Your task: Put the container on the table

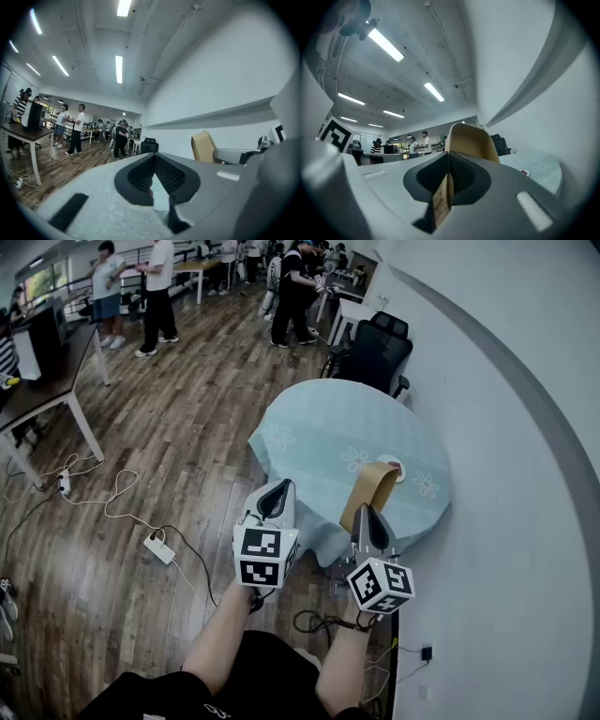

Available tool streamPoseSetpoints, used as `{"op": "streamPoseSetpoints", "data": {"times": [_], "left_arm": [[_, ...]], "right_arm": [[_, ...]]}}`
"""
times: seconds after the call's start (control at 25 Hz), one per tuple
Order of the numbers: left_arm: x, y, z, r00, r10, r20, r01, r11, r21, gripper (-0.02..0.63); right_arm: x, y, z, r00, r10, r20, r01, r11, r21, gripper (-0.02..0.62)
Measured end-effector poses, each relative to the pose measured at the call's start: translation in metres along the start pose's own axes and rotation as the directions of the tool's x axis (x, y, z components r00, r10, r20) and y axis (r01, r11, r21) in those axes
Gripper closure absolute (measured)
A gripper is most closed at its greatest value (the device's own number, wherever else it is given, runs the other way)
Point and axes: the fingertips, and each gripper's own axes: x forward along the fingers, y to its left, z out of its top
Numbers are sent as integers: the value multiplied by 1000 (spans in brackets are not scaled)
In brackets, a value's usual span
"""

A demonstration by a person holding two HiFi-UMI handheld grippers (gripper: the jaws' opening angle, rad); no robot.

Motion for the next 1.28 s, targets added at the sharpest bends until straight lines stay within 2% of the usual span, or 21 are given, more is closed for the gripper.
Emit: {"op": "streamPoseSetpoints", "data": {"times": [0.4,0.64,0.84,1.28], "left_arm": [[-4,-6,-8,1000,-27,-17,26,1000,-7,606],[-8,-3,-7,1000,-24,-18,24,1000,-14,606],[-9,1,-10,1000,-17,-20,16,1000,-22,606],[6,-9,-15,998,-59,-6,59,997,-47,606]], "right_arm": [[-5,6,-5,1000,-12,-28,11,999,-40,572],[-9,0,5,999,-27,20,26,999,28,571],[-14,-6,7,998,-55,23,55,998,9,571],[-27,-42,20,989,-138,50,139,990,-21,571]]}}
